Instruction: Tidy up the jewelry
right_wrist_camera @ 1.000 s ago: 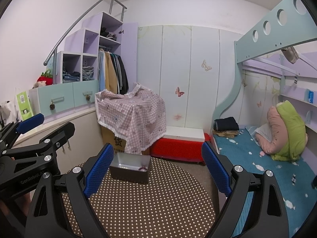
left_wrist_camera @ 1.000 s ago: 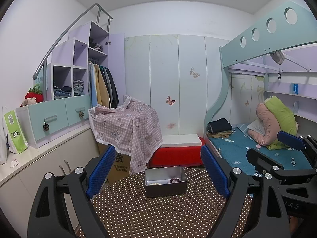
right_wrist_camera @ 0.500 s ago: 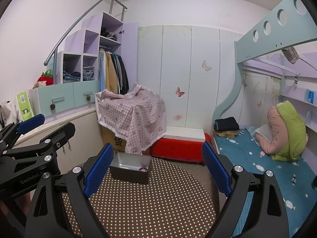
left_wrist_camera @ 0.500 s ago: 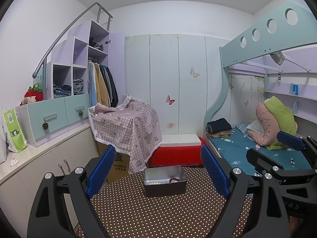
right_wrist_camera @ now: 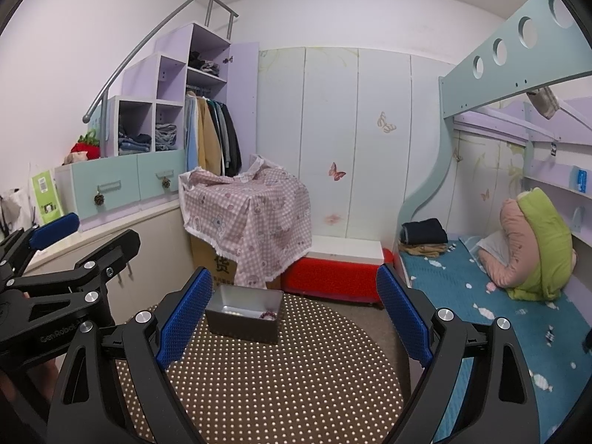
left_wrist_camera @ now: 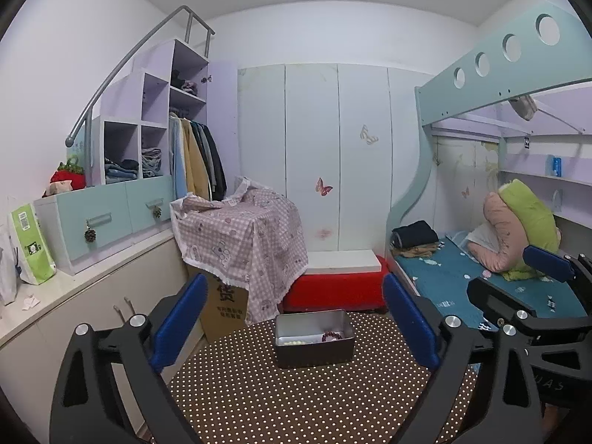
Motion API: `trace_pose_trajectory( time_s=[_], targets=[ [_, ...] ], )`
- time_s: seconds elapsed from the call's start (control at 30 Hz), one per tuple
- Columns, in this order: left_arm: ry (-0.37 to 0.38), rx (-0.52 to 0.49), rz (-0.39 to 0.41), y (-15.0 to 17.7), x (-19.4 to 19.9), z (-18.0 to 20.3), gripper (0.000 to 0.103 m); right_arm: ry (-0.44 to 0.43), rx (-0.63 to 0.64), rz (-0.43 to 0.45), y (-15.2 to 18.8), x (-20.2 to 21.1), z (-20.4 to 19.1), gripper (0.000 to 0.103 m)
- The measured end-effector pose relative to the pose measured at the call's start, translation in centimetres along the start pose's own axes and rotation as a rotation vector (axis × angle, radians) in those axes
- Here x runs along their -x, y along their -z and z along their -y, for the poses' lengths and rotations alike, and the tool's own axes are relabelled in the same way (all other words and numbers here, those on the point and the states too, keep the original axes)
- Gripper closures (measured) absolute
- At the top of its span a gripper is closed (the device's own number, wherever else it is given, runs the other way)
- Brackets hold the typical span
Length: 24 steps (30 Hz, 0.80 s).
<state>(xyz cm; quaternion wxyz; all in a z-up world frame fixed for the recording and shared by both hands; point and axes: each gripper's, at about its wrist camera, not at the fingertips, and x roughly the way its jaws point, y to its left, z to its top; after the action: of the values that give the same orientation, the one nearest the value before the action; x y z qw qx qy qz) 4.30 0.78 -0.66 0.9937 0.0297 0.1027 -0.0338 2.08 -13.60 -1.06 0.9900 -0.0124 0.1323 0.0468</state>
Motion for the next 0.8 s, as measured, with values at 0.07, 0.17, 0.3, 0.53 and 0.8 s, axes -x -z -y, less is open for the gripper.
trace_pose_trajectory(
  time_s=[0.07,0.17,0.3,0.53,0.8],
  targets=[
    [-0.001,0.004,-0.001,0.00,-0.04,0.16,0.011,-0.003,-0.001,-0.004,-0.10,-0.07,0.00,0.016],
    [-0.001,0.004,-0.006,0.01,-0.11,0.19,0.010,0.001,0.003,-0.004,-0.13,0.09,-0.16,0.016],
    [0.002,0.010,-0.009,-0.02,-0.16,0.21,0.010,0.001,0.001,-0.005,-0.14,0.15,-0.21,0.016],
    [-0.003,0.011,-0.004,-0.02,-0.36,0.25,0.010,0.001,0.001,-0.010,-0.57,-0.12,-0.05,0.016],
    [0.003,0.010,-0.005,0.01,-0.48,0.29,0.010,0.004,-0.002,-0.009,-0.76,-0.17,0.03,0.016]
  ],
)
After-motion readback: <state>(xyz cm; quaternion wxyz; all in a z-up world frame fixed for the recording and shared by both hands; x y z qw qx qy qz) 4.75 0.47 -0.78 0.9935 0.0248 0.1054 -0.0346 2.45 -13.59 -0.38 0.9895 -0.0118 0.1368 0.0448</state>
